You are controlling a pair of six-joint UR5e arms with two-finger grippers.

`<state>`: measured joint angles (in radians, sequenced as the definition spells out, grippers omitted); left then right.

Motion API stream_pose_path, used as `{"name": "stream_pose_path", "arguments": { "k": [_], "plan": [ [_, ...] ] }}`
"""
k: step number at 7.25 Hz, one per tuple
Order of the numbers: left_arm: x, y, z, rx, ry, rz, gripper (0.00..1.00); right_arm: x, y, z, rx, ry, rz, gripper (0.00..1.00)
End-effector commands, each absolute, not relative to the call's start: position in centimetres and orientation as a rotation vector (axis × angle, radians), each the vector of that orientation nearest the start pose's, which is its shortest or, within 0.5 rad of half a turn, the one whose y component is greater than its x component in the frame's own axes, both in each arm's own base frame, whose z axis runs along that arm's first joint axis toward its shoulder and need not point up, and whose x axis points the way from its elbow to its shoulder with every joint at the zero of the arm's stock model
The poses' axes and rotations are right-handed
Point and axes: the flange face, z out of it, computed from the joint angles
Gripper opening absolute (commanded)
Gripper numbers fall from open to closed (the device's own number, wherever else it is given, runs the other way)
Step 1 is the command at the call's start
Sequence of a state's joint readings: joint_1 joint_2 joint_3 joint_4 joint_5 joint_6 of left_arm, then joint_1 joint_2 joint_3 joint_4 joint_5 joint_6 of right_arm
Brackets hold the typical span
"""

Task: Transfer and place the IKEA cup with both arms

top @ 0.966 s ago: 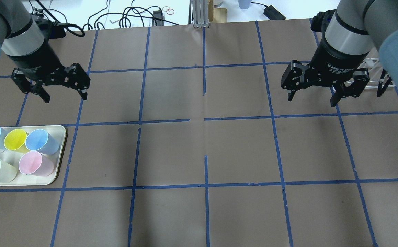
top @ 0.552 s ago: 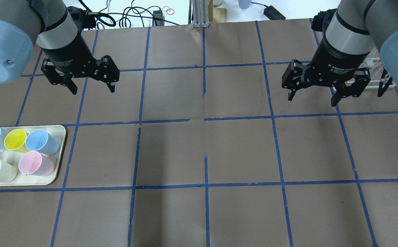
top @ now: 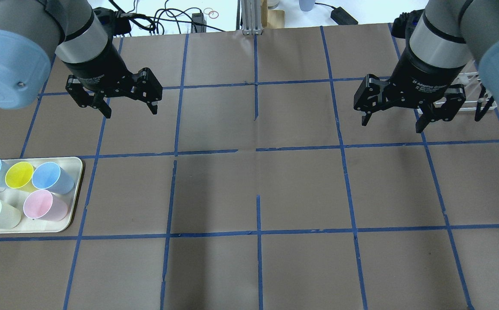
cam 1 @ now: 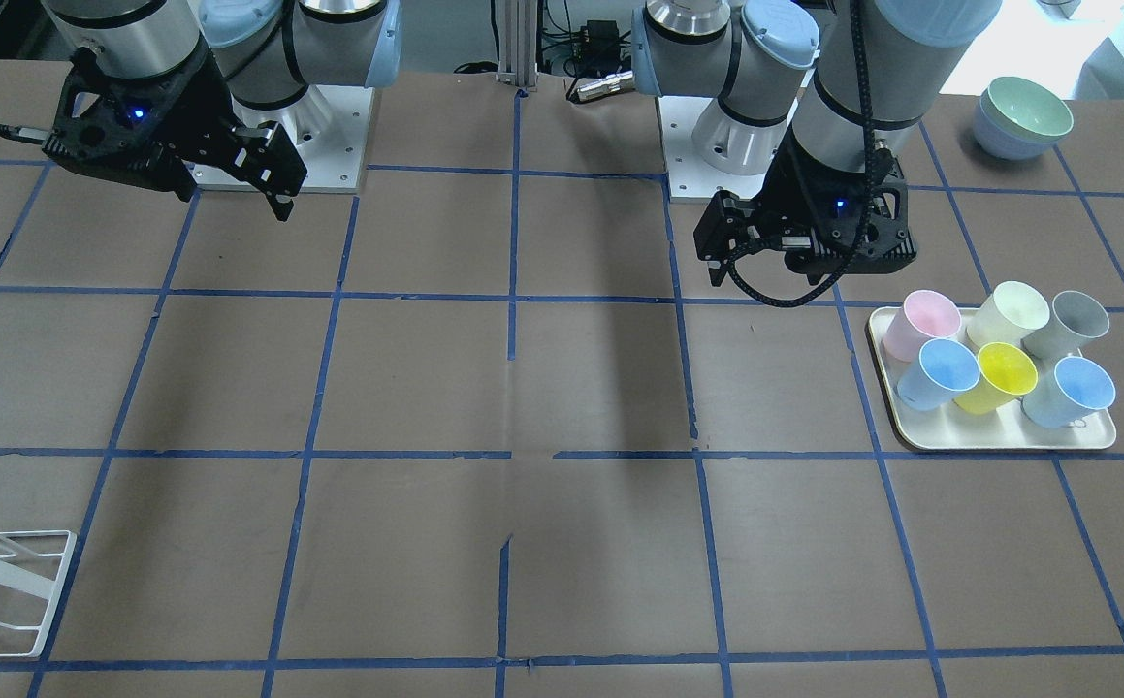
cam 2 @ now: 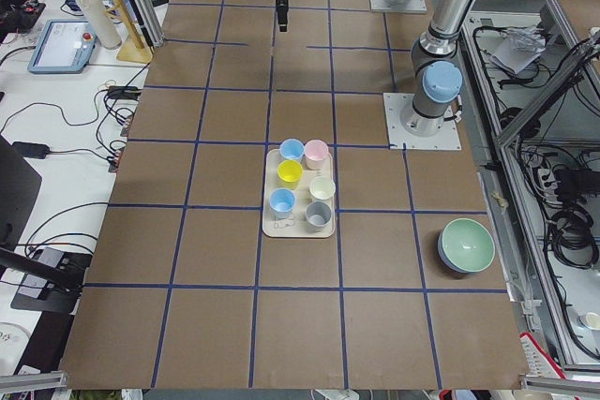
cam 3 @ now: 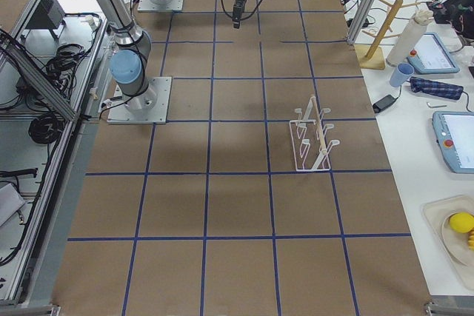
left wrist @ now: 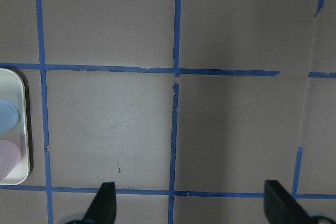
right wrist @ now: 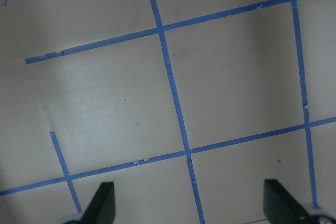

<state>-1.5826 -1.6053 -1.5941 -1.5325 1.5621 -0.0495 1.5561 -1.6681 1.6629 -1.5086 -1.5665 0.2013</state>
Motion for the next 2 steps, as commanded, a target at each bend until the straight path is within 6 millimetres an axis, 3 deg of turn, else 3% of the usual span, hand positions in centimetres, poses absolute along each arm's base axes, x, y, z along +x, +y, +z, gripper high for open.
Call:
{"name": "stream_pose_path", "arguments": {
  "k": [1,2],
  "plan": [
    [-13.98,-50.28,46.18,-0.036,3.152,0.020,1.00,12.68,-44.54,48.41,0.339,3.124,0.085,1.00],
    [-13.98,-50.28,46.18,-0.036,3.152,0.020,1.00,12.88,-44.34,48.55,0.335,3.124,0.077,1.00]
  ]
}}
